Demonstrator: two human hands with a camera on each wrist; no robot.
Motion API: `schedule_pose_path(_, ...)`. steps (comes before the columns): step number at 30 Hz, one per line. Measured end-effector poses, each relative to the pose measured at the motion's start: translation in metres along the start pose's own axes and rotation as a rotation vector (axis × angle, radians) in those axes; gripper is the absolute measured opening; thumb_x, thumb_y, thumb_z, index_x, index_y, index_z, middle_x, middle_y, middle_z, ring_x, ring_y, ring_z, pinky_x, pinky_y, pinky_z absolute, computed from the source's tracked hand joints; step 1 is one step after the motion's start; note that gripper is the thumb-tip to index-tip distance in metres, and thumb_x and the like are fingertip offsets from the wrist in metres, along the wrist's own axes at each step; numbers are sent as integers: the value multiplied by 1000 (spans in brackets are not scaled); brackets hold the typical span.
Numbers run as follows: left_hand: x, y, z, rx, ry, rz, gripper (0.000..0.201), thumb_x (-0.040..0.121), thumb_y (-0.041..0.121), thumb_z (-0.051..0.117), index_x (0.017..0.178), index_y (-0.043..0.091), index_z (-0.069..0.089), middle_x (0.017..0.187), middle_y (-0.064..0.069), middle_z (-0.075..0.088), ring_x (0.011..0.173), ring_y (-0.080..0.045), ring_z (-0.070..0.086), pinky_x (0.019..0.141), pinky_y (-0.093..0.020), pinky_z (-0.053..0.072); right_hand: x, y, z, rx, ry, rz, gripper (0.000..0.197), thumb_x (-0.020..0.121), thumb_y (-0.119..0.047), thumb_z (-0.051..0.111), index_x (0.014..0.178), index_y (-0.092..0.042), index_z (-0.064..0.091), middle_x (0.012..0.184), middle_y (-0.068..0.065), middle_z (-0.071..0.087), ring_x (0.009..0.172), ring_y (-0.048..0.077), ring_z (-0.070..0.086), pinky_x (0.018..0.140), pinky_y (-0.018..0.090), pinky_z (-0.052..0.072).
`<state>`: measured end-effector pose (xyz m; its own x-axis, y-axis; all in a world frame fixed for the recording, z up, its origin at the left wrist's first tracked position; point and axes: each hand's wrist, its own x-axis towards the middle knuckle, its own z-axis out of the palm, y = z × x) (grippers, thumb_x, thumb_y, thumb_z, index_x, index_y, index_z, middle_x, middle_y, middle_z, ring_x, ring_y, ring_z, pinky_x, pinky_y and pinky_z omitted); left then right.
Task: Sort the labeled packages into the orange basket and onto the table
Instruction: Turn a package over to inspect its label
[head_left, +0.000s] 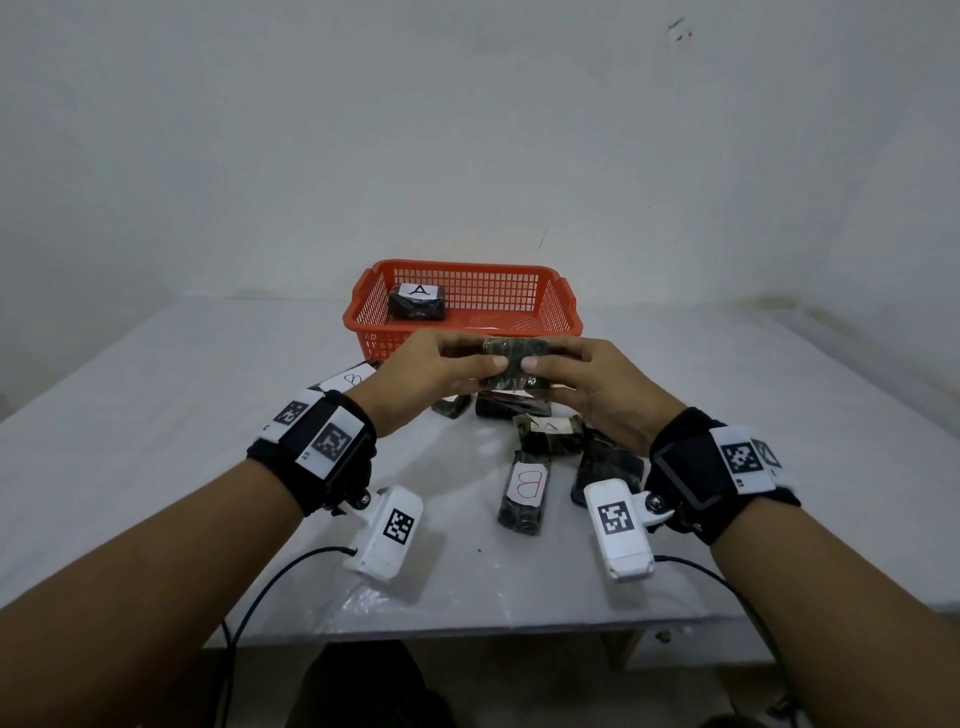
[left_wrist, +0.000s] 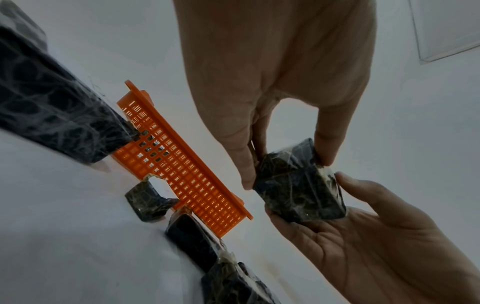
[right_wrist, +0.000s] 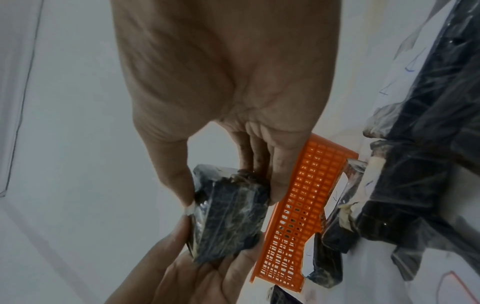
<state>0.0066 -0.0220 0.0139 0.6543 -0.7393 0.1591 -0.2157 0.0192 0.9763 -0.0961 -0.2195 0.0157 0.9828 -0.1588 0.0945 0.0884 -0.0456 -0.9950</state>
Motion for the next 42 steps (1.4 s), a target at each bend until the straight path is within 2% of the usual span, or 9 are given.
schedule_pose_path(7, -2, 0, 1, -7, 19, -15, 33, 96, 14, 69, 128, 5, 69, 123, -9, 75, 114, -24, 73, 99, -38, 57, -2, 0, 0, 18, -22, 13, 35, 91, -5, 73, 126, -1, 68, 121, 16, 74, 115, 31, 71, 101, 37, 56)
schedule_pose_path(10, -2, -1, 1, 35, 64, -9, 26, 99, 16, 67, 122, 5, 71, 116, -7, 77, 108, -23, 75, 93, -34, 59, -1, 1, 0, -6, -37, 13, 43, 84, -5, 79, 126, -4, 68, 123, 15, 74, 116, 29, 71, 105, 42, 54)
schedule_pose_path(15, -2, 0, -1, 5, 0, -22, 38, 93, 21, 72, 127, 6, 69, 125, -9, 74, 117, -25, 71, 103, -39, 55, 0, -1, -2, -53, -14, 0, 47, 82, -4, 82, 126, -6, 68, 122, 13, 74, 116, 27, 72, 107, 48, 53)
schedule_pose_path(20, 0, 3, -2, 29, 49, -27, 36, 94, 5, 70, 129, 4, 67, 126, -13, 73, 116, -29, 72, 102, -43, 57, -1, -3, 0, -50, -7, -18, 54, 76, -7, 85, 128, -9, 67, 123, 12, 74, 118, 25, 71, 109, 46, 52)
schedule_pose_path(26, -2, 6, -4, 119, -53, -72, 54, 85, 11, 78, 135, 26, 66, 123, -16, 73, 113, -44, 68, 92, -50, 55, -3, -10, -6, -85, -4, -39, 52, 79, 0, 83, 128, -6, 67, 122, 13, 75, 117, 26, 71, 108, 46, 53)
schedule_pose_path(33, -4, 3, 3, 187, 45, -43, 56, 81, 1, 83, 130, 22, 65, 113, -9, 76, 99, -24, 75, 73, -38, 58, -9, -13, -1, 86, 1, 14, 45, 86, -6, 75, 131, -3, 65, 128, 16, 71, 117, 24, 71, 100, 33, 57)
schedule_pose_path(36, -4, 2, 5, 197, 70, -36, 57, 80, 1, 83, 130, 21, 64, 111, -8, 76, 98, -23, 75, 76, -41, 58, -11, -11, 2, 103, 11, 43, 36, 91, -9, 72, 127, -6, 67, 124, 16, 73, 109, 23, 74, 92, 32, 60)
schedule_pose_path(39, -5, 5, 5, 211, 93, -11, 58, 80, 1, 84, 130, 21, 65, 115, -2, 76, 107, -20, 74, 88, -42, 63, -11, -11, 5, 124, 20, 74, 34, 95, -12, 69, 129, -6, 66, 123, 18, 73, 105, 28, 74, 91, 38, 62)
schedule_pose_path(42, -6, 9, 7, 235, 114, 15, 60, 77, -2, 84, 129, 21, 65, 117, 1, 72, 111, -17, 70, 84, -40, 65, -12, -12, 7, 111, 14, 127, 39, 97, -23, 69, 133, -9, 63, 129, 20, 69, 111, 37, 73, 94, 51, 60)
